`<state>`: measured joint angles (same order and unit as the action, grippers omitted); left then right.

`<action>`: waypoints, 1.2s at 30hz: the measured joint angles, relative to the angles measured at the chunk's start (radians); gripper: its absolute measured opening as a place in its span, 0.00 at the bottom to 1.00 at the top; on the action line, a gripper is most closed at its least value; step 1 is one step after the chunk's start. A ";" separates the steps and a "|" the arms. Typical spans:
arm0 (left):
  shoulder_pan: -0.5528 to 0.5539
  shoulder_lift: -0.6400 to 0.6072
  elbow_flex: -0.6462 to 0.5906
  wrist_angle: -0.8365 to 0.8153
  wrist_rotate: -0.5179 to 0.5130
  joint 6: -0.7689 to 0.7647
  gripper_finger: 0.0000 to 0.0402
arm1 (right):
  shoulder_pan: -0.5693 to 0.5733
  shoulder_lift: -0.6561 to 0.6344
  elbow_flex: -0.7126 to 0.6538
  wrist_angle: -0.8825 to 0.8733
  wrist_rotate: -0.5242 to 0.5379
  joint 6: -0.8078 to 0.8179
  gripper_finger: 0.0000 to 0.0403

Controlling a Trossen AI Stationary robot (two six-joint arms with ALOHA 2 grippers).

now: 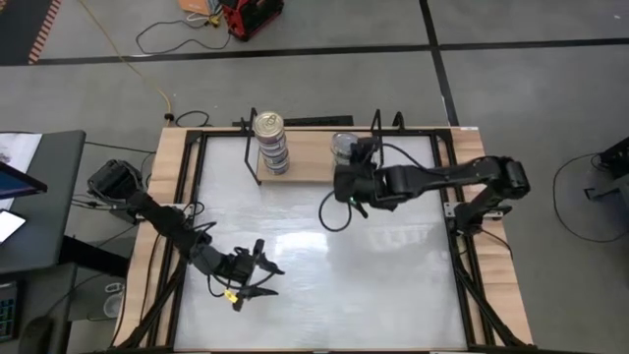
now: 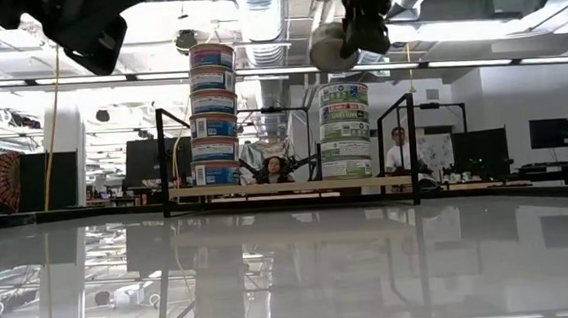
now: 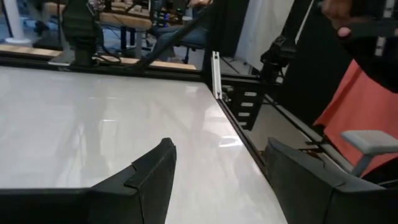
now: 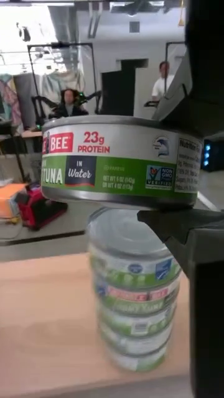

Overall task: Stack canned seafood by type on shelf
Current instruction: Stack the green tuna can on top of the green tuna can on the shelf

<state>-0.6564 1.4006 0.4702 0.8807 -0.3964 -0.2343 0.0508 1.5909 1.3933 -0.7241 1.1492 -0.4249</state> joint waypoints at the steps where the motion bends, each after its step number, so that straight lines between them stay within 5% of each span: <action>1: -0.004 0.000 0.000 0.000 -0.007 0.001 0.58 | -0.013 0.000 0.000 -0.012 -0.005 -0.003 0.43; 21: -0.001 0.000 0.000 -0.004 -0.065 0.032 0.58 | -0.146 0.000 0.000 -0.065 -0.175 0.003 0.44; 36: -0.001 0.000 0.000 -0.025 -0.078 0.046 0.58 | -0.114 0.000 0.028 -0.117 -0.232 0.074 0.67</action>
<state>-0.6571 1.4006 0.4702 0.8558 -0.4742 -0.1879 -0.0628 1.5909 1.4215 -0.8409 0.9169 -0.3504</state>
